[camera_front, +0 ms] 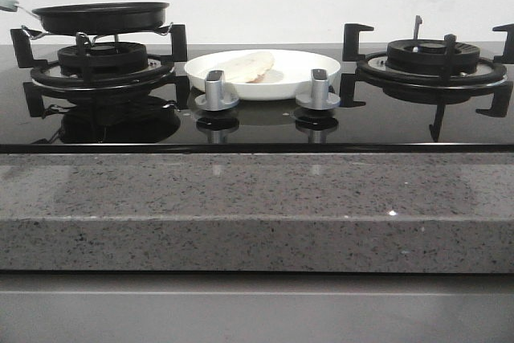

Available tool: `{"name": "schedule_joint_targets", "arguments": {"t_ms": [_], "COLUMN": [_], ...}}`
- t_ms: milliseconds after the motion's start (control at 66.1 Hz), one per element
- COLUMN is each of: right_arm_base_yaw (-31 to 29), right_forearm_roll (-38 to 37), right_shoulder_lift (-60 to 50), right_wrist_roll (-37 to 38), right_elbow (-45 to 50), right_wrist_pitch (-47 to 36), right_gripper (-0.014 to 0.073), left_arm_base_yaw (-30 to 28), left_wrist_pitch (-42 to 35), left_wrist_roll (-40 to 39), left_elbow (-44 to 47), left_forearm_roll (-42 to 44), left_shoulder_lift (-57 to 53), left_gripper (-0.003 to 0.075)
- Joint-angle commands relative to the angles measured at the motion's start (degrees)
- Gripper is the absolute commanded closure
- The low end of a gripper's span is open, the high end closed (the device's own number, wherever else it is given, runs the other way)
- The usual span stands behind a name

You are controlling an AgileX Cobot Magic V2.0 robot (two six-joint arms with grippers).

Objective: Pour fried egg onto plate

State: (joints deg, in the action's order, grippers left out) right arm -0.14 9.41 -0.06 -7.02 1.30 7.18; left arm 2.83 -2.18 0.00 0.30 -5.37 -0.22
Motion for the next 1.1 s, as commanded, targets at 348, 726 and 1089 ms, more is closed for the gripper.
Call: {"name": "schedule_joint_targets", "arguments": {"t_ms": [348,726,1089], "right_arm_base_yaw": [-0.2,-0.2,-0.2], "right_forearm_roll": [-0.4,-6.0,-8.1], "right_shoulder_lift": [-1.6,-1.6,-1.6], "right_wrist_roll": [-0.5,4.5,8.4], "right_elbow": [-0.2,-0.2,-0.2], "right_wrist_pitch": [-6.5,-10.5,-10.4], "right_gripper": [0.0661,0.0661,0.0661], "left_arm_base_yaw": [-0.1,-0.1,-0.1], "left_wrist_pitch": [-4.8,-4.8,-4.8], "left_wrist_roll": [-0.4,-0.4,-0.4], "left_elbow": [0.3,0.3,0.3], "left_forearm_roll": [-0.4,-0.4,-0.4], "left_shoulder_lift": [-0.7,-0.7,-0.7], "left_gripper": [0.0740,0.0740,0.0740]}}
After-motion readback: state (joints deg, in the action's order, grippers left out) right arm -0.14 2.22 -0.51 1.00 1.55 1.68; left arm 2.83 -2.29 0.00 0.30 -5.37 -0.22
